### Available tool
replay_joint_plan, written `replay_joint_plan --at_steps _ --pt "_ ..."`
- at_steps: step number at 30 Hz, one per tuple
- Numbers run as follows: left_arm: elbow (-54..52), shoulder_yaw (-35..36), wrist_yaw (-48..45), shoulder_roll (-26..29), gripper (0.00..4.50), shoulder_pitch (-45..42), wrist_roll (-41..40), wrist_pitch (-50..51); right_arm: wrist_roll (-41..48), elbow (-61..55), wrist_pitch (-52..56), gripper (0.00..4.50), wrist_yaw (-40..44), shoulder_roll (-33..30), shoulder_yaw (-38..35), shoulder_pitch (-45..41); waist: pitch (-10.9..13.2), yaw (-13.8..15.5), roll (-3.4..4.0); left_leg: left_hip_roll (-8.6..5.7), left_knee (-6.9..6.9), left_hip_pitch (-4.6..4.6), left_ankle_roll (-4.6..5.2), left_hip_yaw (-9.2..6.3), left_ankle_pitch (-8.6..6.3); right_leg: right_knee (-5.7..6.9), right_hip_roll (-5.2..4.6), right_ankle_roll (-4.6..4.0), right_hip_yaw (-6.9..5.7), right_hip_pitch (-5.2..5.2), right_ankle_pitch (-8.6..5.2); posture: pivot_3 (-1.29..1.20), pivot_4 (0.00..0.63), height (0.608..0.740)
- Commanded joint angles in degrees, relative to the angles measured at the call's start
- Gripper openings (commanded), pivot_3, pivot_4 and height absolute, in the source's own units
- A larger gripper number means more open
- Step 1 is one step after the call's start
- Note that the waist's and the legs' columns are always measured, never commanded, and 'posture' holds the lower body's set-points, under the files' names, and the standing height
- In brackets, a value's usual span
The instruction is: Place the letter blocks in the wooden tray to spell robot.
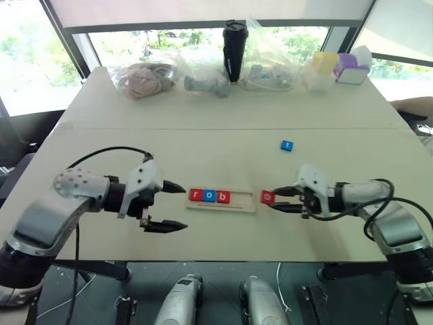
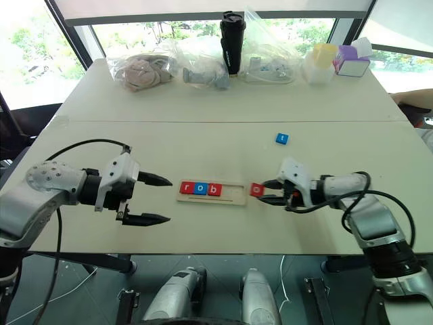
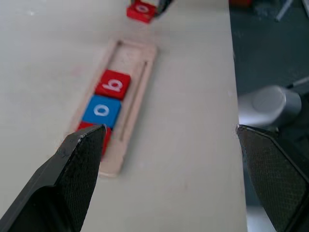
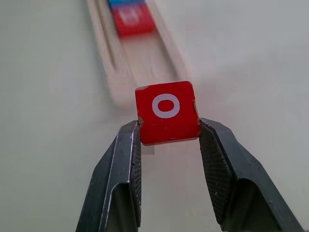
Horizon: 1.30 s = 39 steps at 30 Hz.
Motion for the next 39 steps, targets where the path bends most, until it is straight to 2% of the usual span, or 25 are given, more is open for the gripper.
replay_joint_plan --at_steps 1,10,20,39 --pt "1.1 1.8 0.9 -0.3 4.50 0.2 -0.7 0.0 -0.9 -3.1 2.7 1.14 -5.0 3.4 2.9 -1.5 0.0 0.1 0.00 -0.01 0.00 -0.01 0.00 0.00 0.00 0.00 0.00 0.00 0.00 -0.01 0.00 0.00 0.150 0.740" --pt "0.9 1.1 1.4 0.2 4.50 1.3 0.0 -0.3 -5.9 1.8 -2.3 1.14 -4.3 4.7 10.0 -5.2 0.0 0.2 -0.01 -0.12 0.03 -0.05 -0.10 0.02 -0.06 -0.33 -0.05 0.00 -0.01 -0.03 0.03 0.00 0.150 0.740" --pt "-1.9 1.4 3.3 0.0 4.50 3.0 -0.9 0.6 -8.6 7.8 -7.2 1.14 -0.3 2.2 10.1 -6.8 0.0 0.1 -0.01 -0.08 0.04 -0.02 0.00 0.02 0.00 -0.16 -0.03 0.00 -0.02 0.09 0.02 0.00 0.150 0.740" --pt "-2.0 1.0 4.3 -0.6 4.50 3.3 -0.7 0.5 -10.2 11.2 -7.9 1.14 0.1 4.6 10.6 -8.4 0.0 0.1 -0.01 -0.09 0.04 -0.02 0.01 0.02 0.01 -0.12 -0.02 0.00 -0.02 0.08 0.02 0.00 0.150 0.740"
